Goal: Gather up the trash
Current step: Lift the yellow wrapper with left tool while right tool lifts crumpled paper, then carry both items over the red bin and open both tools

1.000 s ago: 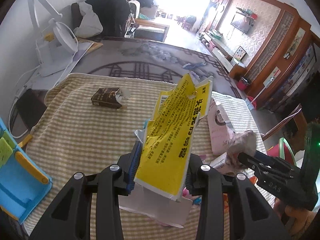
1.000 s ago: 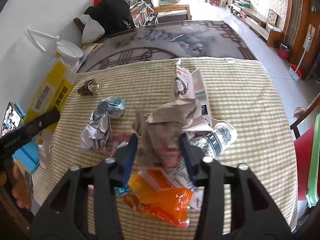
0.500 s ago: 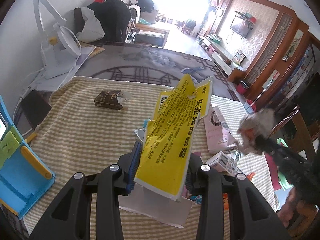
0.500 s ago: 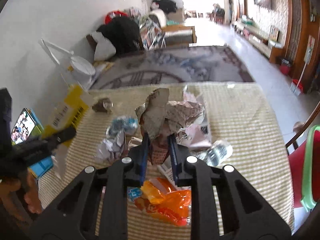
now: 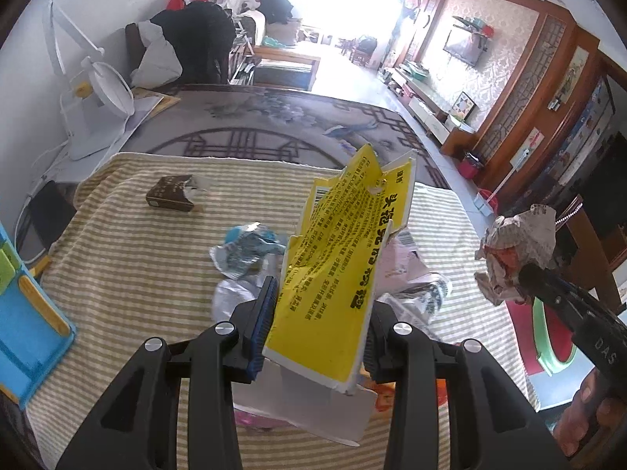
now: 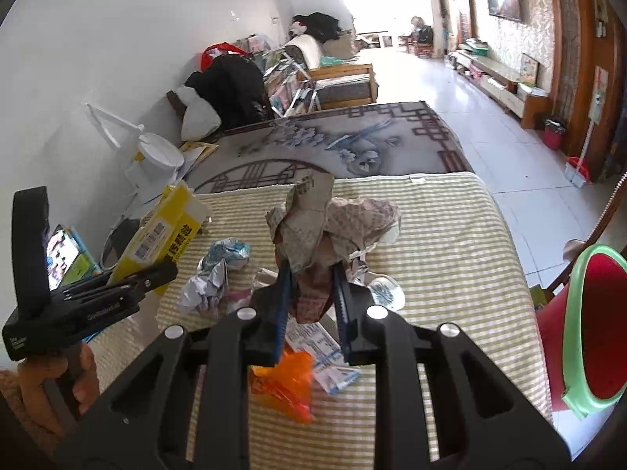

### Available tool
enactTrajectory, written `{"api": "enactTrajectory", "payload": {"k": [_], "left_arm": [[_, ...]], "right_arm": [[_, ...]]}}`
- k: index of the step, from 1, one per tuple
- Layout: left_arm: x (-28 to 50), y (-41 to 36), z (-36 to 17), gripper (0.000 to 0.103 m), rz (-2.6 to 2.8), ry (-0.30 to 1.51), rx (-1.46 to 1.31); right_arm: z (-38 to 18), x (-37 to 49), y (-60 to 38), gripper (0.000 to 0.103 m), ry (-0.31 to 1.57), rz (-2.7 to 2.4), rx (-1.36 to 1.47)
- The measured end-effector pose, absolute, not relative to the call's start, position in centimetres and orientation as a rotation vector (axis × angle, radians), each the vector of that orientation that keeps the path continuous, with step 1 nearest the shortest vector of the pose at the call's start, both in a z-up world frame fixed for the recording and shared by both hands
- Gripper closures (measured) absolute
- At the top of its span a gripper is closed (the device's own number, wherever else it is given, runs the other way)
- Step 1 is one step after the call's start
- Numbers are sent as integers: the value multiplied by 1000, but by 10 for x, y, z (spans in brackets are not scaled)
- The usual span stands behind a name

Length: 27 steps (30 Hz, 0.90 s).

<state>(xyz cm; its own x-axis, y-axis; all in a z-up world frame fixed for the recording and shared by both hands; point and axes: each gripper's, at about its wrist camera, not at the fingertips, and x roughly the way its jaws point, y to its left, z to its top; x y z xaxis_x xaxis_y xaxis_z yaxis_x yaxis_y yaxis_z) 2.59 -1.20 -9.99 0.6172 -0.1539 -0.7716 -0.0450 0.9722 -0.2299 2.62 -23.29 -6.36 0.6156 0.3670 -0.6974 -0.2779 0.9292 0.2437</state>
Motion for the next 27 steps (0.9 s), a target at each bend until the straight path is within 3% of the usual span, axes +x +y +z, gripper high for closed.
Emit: {"api": "enactTrajectory", "payload": {"k": [27], "left_arm": [[-1, -240, -86, 68, -44, 891, -248]], "right_arm": [[-60, 13, -448, 82, 835, 521, 143]]}}
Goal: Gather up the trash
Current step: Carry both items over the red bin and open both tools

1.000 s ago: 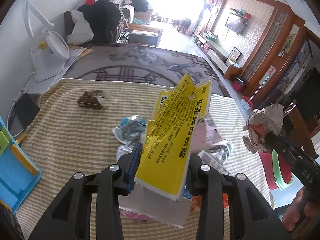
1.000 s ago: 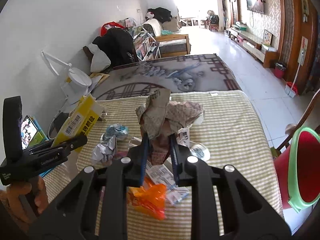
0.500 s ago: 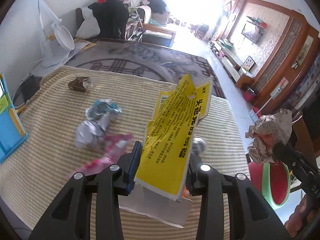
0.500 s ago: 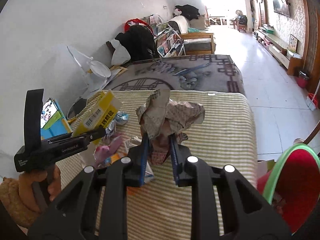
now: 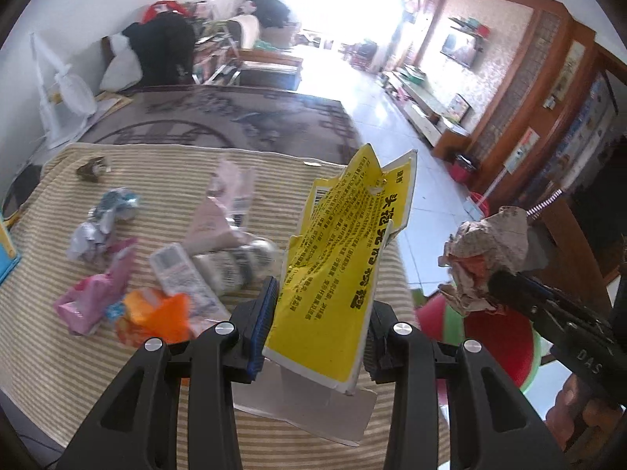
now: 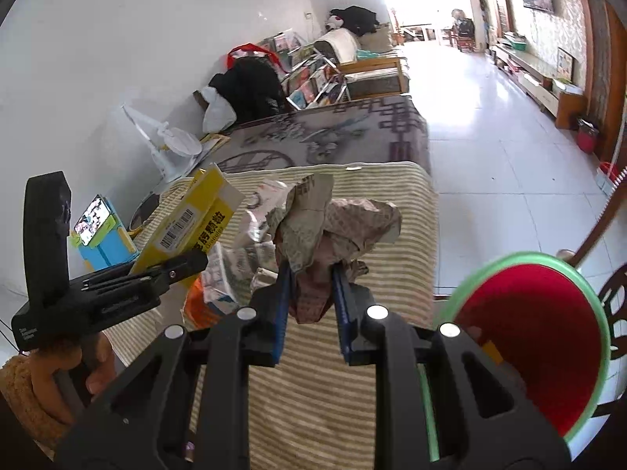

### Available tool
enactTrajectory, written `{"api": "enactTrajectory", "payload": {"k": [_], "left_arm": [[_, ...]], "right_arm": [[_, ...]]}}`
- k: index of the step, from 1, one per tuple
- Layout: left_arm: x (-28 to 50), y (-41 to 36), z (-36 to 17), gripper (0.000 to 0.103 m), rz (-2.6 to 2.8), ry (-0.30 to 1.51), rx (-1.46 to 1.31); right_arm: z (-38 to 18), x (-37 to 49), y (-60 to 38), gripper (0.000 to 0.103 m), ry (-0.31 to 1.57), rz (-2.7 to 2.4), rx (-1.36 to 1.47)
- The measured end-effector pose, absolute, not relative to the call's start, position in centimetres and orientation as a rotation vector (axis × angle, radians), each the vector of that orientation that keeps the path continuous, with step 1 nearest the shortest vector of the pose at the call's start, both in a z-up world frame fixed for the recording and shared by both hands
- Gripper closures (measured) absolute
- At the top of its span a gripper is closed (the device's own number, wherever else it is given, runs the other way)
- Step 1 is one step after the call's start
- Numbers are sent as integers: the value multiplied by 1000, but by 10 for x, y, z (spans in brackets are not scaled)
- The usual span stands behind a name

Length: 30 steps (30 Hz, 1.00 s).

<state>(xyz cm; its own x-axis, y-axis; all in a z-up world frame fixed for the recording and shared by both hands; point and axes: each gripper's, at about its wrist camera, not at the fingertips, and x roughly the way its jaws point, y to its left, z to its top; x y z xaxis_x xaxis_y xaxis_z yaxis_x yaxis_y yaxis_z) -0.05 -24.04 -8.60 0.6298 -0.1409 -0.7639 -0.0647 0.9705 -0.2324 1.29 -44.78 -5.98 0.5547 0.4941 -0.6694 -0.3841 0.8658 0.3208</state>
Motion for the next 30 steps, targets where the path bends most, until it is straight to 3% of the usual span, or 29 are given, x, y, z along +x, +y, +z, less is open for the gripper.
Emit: {"api": "enactTrajectory", "payload": {"k": [21, 24, 25, 26, 30], "left_arm": [[30, -398, -106, 68, -420, 1018, -173], [43, -423, -108, 64, -489, 1041, -162], [47, -430, -108, 61, -501, 1040, -160], [48, -434, -106, 53, -509, 1034, -162], [47, -446, -98, 47, -533, 998, -151]], "right_arm": [[-98, -13, -605, 81, 913, 165, 256], [-103, -18, -617, 63, 930, 111, 247], [-100, -21, -622, 45, 909, 63, 249], [-97, -25, -628, 43, 886, 39, 260], [-86, -28, -638, 43, 850, -4, 271]]}}
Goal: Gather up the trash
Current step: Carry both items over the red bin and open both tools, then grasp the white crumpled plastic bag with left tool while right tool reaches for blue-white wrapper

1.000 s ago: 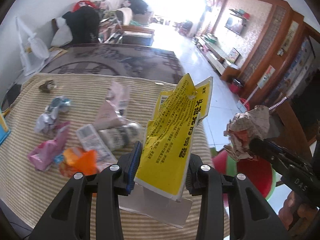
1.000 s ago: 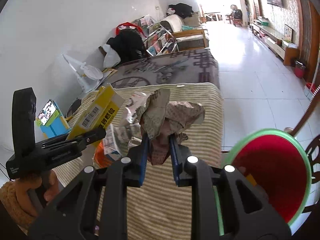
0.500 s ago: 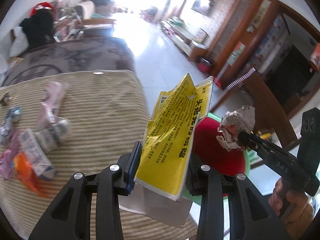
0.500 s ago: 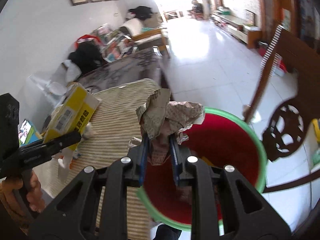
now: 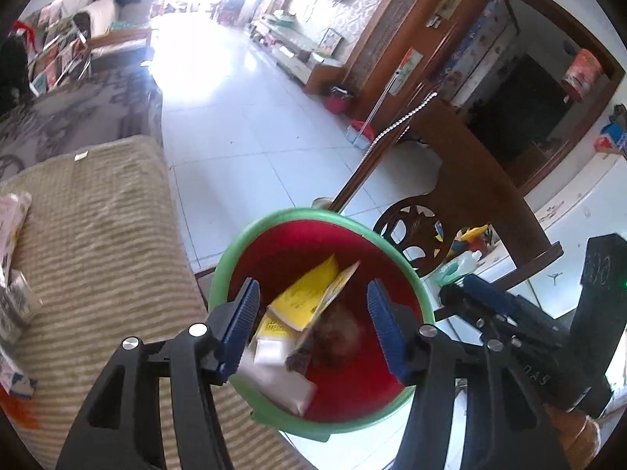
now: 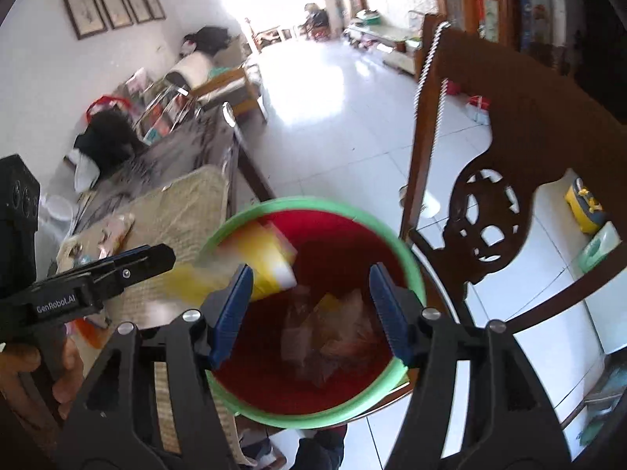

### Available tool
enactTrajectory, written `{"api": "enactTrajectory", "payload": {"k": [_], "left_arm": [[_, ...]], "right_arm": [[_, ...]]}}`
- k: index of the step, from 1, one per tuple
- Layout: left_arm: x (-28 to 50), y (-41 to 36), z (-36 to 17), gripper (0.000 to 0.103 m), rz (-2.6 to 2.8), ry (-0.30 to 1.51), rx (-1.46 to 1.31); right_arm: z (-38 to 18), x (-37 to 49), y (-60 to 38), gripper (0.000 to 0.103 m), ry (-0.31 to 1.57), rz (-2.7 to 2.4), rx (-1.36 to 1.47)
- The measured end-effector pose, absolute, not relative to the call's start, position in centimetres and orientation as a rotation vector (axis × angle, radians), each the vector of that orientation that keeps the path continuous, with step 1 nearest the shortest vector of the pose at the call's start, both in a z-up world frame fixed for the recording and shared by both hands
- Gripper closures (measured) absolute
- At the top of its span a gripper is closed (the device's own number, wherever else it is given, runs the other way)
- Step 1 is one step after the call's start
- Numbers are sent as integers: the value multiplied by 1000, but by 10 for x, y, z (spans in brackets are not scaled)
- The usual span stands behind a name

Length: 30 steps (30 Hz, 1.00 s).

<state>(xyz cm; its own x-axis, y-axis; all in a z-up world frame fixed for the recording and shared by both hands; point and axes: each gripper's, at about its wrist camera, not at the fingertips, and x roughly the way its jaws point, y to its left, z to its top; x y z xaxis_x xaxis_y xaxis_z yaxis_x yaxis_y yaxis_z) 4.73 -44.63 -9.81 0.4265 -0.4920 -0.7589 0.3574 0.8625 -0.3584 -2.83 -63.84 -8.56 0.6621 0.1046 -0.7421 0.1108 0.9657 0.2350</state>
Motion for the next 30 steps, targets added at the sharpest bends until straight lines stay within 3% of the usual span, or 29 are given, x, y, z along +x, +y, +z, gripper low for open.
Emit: {"api": "enactTrajectory", "payload": {"k": [6, 16, 30], "left_arm": [[45, -429, -93, 42, -494, 973, -117], [40, -363, -74, 32, -312, 872, -57], [24, -152, -107, 32, 136, 914, -241]], "right_arm": [[-80, -19, -631, 43, 826, 3, 288], [-78, 17, -572, 33, 846, 141, 247], [-96, 44, -444, 29, 943, 384, 180]]}}
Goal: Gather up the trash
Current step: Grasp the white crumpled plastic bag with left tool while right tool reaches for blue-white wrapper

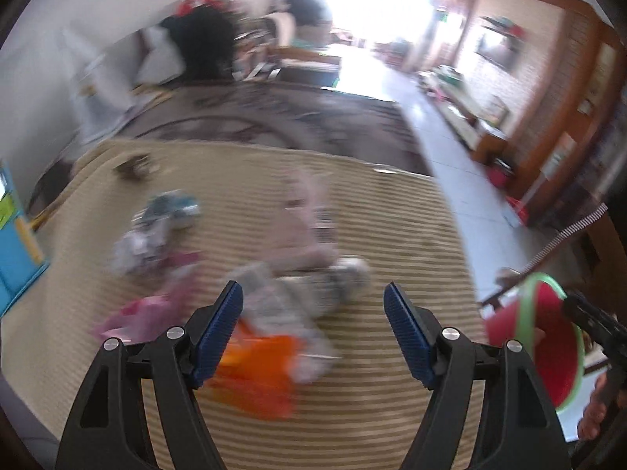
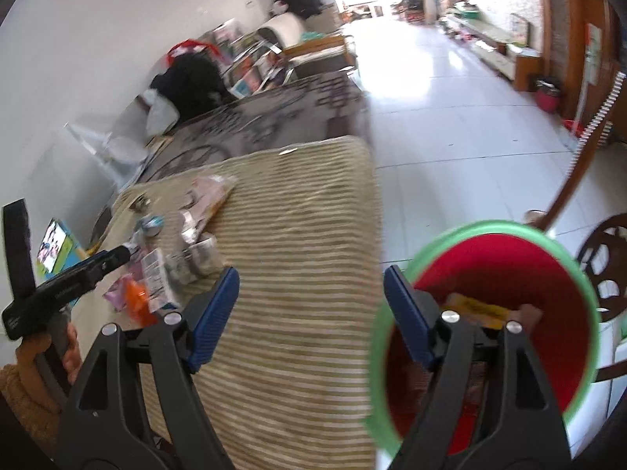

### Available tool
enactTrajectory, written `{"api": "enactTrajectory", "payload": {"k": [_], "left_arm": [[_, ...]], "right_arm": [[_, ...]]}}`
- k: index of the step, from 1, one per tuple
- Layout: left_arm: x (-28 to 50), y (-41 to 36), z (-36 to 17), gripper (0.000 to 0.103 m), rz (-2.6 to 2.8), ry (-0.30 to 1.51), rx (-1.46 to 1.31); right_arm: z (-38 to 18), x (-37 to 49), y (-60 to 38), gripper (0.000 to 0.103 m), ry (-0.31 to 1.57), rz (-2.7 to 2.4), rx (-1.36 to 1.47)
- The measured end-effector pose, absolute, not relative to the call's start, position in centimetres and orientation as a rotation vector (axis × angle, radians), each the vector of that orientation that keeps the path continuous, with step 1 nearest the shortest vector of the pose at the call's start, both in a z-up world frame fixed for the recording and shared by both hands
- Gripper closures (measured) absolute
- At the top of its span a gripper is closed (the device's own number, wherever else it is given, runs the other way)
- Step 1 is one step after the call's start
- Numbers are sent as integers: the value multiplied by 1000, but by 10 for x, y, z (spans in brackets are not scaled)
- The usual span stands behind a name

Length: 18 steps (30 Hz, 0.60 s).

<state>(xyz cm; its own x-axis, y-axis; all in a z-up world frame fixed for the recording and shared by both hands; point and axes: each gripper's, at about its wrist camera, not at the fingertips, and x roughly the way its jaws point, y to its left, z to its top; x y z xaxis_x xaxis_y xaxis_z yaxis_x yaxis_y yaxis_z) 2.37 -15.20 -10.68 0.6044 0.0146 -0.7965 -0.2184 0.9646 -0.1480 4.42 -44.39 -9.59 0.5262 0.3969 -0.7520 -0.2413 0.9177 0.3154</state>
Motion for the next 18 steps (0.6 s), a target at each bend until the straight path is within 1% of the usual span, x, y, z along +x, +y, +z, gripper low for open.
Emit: {"api": "enactTrajectory", "payload": {"k": [10, 14, 18], "left_arm": [[27, -21, -128, 32, 234, 941, -262], [51, 20, -154, 32, 213, 1017, -263], [77, 35, -184, 32, 149, 1108, -268]], "right_arm": [[-104, 48, -331, 26, 994, 430, 174], [-105, 48, -300, 25, 996, 397, 194], [-107, 45, -276, 25, 999, 362, 214]]}}
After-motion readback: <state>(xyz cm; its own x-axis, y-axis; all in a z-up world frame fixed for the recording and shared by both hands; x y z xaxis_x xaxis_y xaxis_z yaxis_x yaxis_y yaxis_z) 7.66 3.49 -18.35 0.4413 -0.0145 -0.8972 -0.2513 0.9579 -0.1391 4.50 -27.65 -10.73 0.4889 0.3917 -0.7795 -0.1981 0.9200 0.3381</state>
